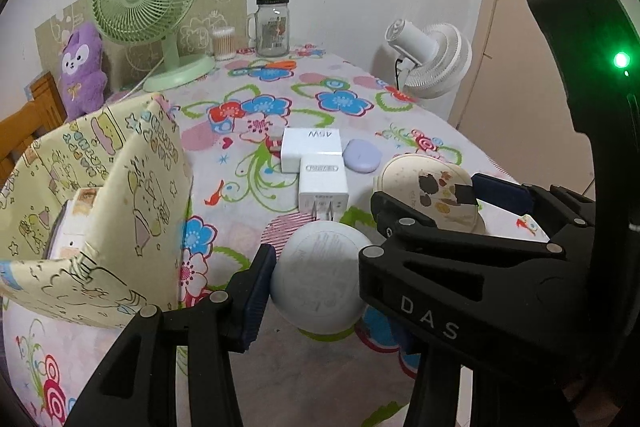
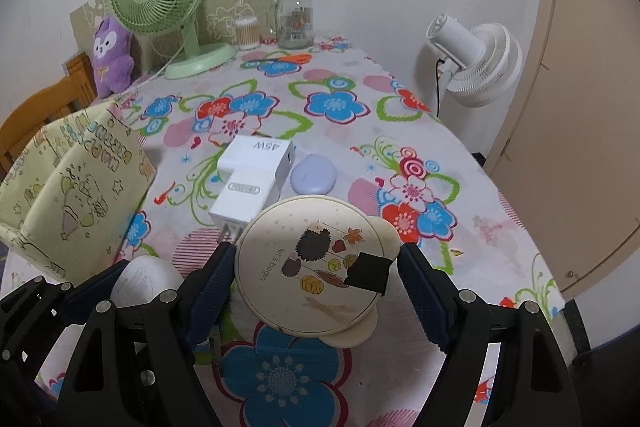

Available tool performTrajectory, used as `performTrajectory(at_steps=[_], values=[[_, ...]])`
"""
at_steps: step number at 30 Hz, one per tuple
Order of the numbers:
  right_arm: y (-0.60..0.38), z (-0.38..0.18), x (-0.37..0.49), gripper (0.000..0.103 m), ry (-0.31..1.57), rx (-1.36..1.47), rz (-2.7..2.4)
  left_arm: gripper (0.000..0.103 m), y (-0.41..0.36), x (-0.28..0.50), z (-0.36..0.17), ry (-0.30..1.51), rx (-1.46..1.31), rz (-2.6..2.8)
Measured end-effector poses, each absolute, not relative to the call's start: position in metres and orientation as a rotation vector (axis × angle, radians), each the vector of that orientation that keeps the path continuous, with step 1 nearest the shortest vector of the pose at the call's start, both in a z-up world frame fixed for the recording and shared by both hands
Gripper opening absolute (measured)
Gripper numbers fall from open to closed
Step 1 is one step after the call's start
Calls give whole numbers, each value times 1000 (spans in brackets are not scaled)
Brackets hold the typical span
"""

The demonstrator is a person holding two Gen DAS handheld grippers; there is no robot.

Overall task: Organize rigid objects
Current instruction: 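Lift the white case with the left gripper while the right lifts the compact toward the box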

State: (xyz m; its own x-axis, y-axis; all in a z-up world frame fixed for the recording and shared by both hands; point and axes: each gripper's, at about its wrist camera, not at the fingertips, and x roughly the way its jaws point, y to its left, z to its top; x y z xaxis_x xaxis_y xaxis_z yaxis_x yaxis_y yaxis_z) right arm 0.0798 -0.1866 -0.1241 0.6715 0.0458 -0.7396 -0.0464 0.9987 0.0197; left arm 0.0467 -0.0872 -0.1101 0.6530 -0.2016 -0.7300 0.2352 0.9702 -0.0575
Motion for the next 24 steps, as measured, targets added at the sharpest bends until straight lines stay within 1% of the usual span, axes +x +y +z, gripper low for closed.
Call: performTrajectory(at_steps=[24], values=[[-187, -67, 68, 82, 752, 33, 41, 52, -85, 37, -57, 752, 67, -257]])
